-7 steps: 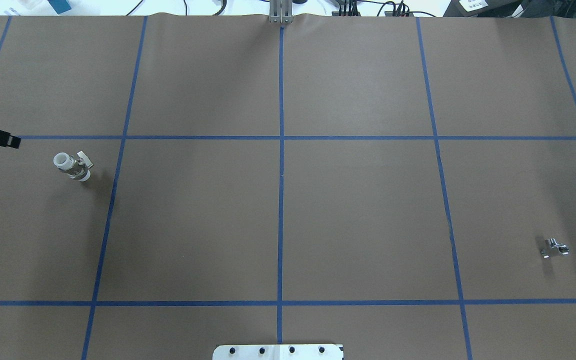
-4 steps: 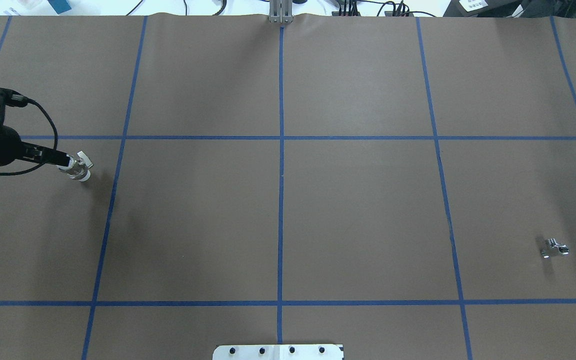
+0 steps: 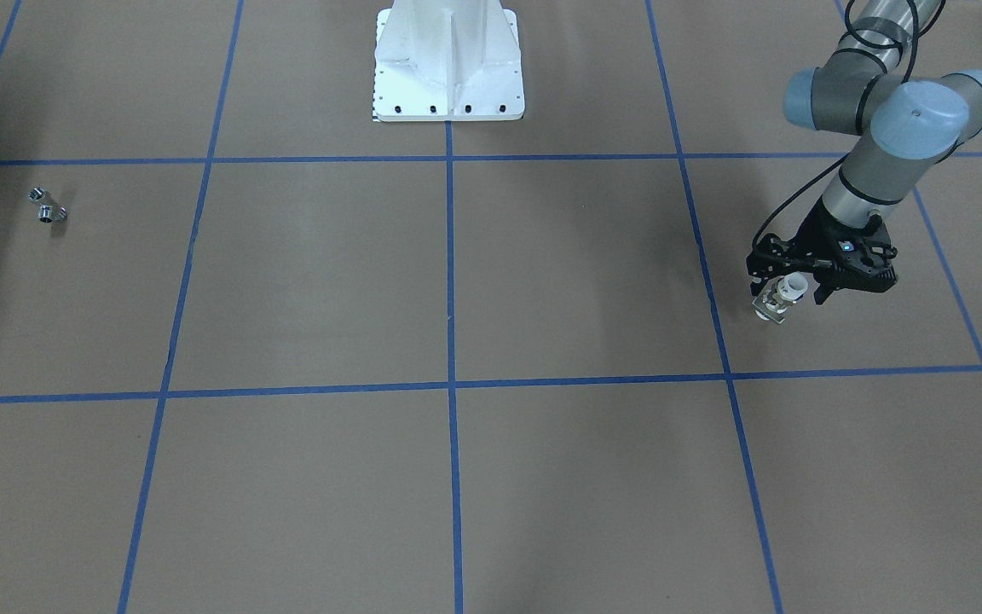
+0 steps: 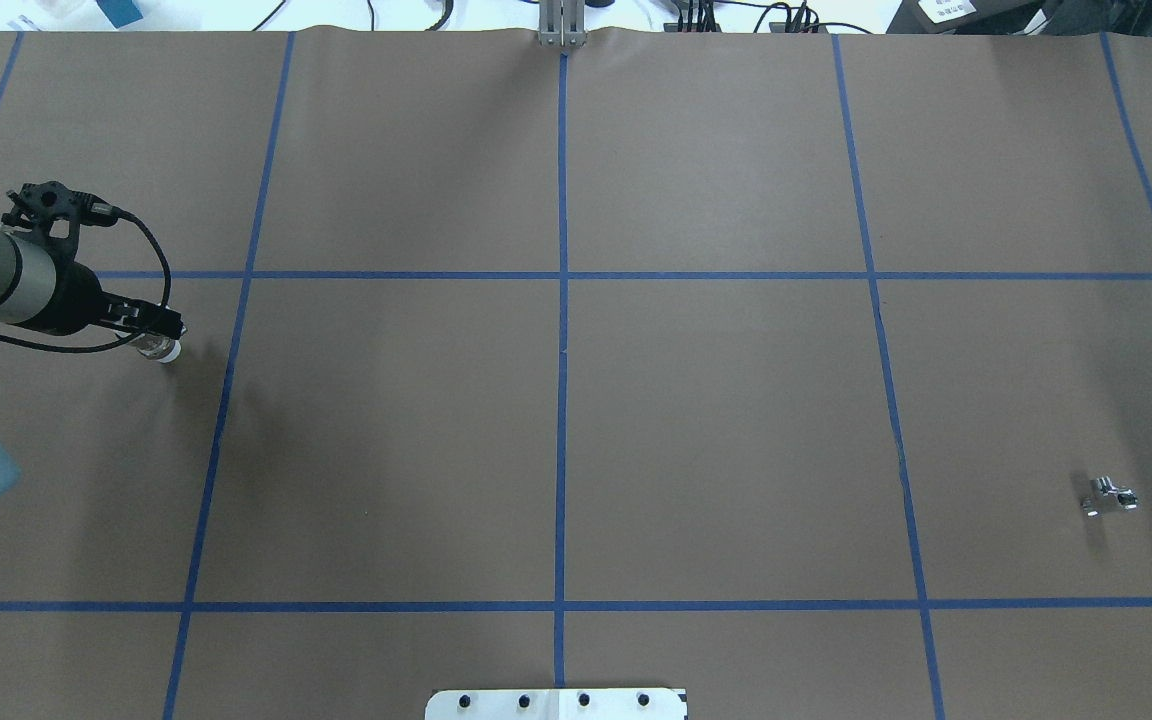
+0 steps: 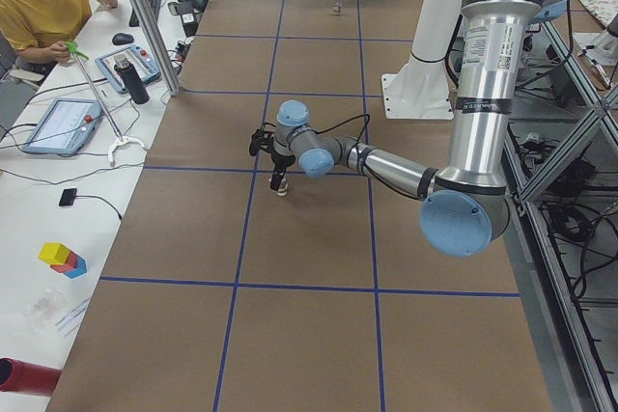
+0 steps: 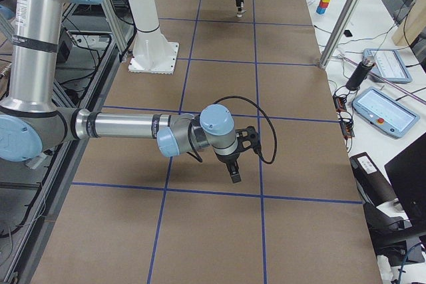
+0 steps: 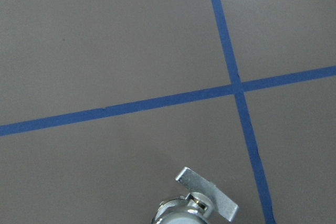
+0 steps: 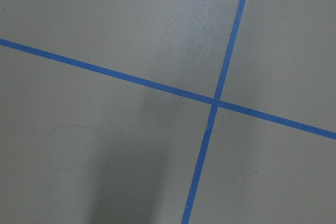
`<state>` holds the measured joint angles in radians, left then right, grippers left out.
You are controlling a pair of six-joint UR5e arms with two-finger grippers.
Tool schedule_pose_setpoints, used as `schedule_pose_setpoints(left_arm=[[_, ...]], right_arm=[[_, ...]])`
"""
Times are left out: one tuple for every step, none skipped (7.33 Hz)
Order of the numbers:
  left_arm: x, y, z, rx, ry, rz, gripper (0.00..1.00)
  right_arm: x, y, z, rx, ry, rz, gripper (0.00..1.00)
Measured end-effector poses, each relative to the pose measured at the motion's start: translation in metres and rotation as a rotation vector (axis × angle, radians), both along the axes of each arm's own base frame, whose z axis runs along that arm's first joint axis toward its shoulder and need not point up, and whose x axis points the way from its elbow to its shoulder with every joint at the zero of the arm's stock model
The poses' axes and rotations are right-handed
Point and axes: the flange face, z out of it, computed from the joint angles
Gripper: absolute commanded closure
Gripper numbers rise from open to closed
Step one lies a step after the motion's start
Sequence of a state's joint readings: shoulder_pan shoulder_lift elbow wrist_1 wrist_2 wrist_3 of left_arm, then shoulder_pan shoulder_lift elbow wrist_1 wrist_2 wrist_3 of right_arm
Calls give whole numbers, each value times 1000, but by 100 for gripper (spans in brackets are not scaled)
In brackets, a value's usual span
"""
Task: Assemble PPR valve and pipe with both arms
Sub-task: 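Reach the left gripper down to the white PPR valve and grasp it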
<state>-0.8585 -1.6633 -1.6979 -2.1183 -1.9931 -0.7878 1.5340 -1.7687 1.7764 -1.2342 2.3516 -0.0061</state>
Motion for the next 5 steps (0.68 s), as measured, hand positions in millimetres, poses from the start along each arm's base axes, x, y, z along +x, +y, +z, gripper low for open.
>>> schedule_pose_setpoints(left_arm=[[1,1,2,-2,-2,2,51],[0,1,3,-4,-3,3,73],[0,2,3,-5,-4,5,98],[-1,4,3,-5,-3,7,100],[-3,6,1,-3,0,8,100]], right_arm=[[0,0,0,0,0,0,0],[0,0,0,1,0,0,0],[0,-1,-1,2,0,0,0],[0,-1,-1,1,0,0,0],[0,-1,0,1,0,0,0]])
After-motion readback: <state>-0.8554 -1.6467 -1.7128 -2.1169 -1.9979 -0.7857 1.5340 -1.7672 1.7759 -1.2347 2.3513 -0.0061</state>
